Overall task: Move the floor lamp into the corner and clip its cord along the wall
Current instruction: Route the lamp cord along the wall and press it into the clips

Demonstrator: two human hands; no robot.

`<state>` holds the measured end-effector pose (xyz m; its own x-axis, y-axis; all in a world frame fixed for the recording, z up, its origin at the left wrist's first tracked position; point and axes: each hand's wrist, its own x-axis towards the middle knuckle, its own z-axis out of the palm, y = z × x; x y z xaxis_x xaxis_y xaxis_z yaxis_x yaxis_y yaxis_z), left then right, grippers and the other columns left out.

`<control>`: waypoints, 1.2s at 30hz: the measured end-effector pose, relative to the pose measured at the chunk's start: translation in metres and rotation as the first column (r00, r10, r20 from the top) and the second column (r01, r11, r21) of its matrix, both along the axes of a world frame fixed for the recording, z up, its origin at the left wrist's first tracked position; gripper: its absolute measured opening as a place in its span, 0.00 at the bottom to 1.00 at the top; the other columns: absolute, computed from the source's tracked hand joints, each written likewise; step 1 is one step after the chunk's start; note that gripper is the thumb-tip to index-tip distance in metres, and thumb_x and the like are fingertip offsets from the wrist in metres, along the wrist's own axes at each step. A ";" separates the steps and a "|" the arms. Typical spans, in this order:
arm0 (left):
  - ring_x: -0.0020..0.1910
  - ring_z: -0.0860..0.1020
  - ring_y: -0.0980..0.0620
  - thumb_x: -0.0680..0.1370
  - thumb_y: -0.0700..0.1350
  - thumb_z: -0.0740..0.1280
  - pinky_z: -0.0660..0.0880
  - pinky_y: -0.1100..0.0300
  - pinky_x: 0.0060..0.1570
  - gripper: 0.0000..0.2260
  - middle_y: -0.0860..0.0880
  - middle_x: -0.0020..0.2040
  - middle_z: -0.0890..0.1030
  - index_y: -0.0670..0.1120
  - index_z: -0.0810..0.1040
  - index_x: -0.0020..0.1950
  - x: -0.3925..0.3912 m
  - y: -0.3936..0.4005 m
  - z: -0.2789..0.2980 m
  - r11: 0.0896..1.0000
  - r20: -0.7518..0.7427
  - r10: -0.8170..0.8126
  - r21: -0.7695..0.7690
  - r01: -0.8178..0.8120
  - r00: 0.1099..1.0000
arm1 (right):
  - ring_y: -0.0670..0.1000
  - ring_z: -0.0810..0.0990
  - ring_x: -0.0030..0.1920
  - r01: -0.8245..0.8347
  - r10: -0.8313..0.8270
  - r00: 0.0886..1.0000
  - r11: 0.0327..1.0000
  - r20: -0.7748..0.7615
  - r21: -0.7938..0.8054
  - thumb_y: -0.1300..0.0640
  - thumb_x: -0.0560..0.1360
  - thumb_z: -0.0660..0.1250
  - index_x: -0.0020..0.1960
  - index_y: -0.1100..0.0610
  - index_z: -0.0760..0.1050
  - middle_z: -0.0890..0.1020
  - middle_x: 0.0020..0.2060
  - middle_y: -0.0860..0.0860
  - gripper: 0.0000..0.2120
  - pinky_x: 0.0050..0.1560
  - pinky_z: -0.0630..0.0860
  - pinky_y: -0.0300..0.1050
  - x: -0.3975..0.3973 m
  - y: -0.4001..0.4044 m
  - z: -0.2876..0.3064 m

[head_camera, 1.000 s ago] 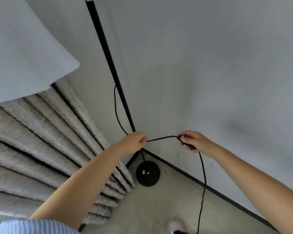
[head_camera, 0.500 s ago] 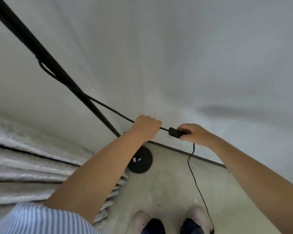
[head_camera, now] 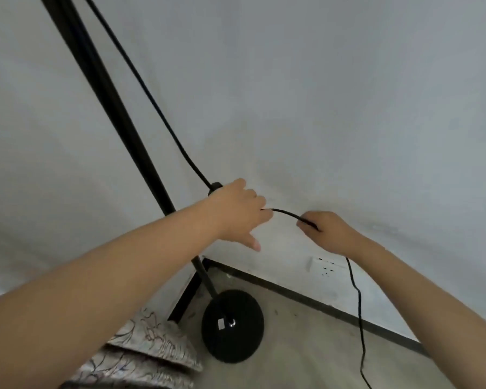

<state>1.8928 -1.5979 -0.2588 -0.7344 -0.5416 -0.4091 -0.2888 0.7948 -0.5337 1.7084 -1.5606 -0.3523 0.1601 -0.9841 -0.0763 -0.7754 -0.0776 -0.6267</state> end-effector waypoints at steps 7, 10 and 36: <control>0.43 0.79 0.42 0.82 0.45 0.50 0.61 0.55 0.35 0.11 0.43 0.49 0.80 0.41 0.63 0.60 -0.006 -0.030 -0.078 0.967 -0.424 0.095 -0.174 -0.184 0.901 | 0.46 0.69 0.29 -0.112 0.122 0.992 0.966 0.030 -0.232 0.63 0.76 0.58 0.52 0.63 0.76 0.70 0.27 0.44 0.10 0.31 0.68 0.30 0.000 -0.024 -0.033; 0.36 0.74 0.45 0.82 0.48 0.49 0.61 0.56 0.38 0.12 0.44 0.46 0.82 0.42 0.65 0.58 -0.007 -0.040 -0.093 0.933 -0.535 0.165 -0.188 -0.307 0.829 | 0.51 0.73 0.31 -0.083 0.099 0.991 0.981 0.087 -0.176 0.60 0.77 0.57 0.50 0.63 0.76 0.71 0.29 0.51 0.11 0.28 0.74 0.37 -0.004 -0.028 -0.051; 0.45 0.75 0.42 0.81 0.42 0.51 0.63 0.53 0.55 0.12 0.39 0.45 0.80 0.39 0.72 0.52 0.018 -0.062 -0.162 0.939 -0.771 0.300 0.136 -0.315 0.561 | 0.63 0.77 0.44 -0.038 -0.191 0.910 0.844 -0.368 -0.534 0.59 0.76 0.57 0.46 0.65 0.75 0.80 0.43 0.63 0.11 0.39 0.71 0.49 0.035 -0.038 -0.046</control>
<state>1.9105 -1.6601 -0.4212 -0.5547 -0.7973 0.2380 -0.8210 0.5710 -0.0009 1.7430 -1.5984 -0.3985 0.1521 -0.8999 0.4087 -0.9614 -0.2307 -0.1502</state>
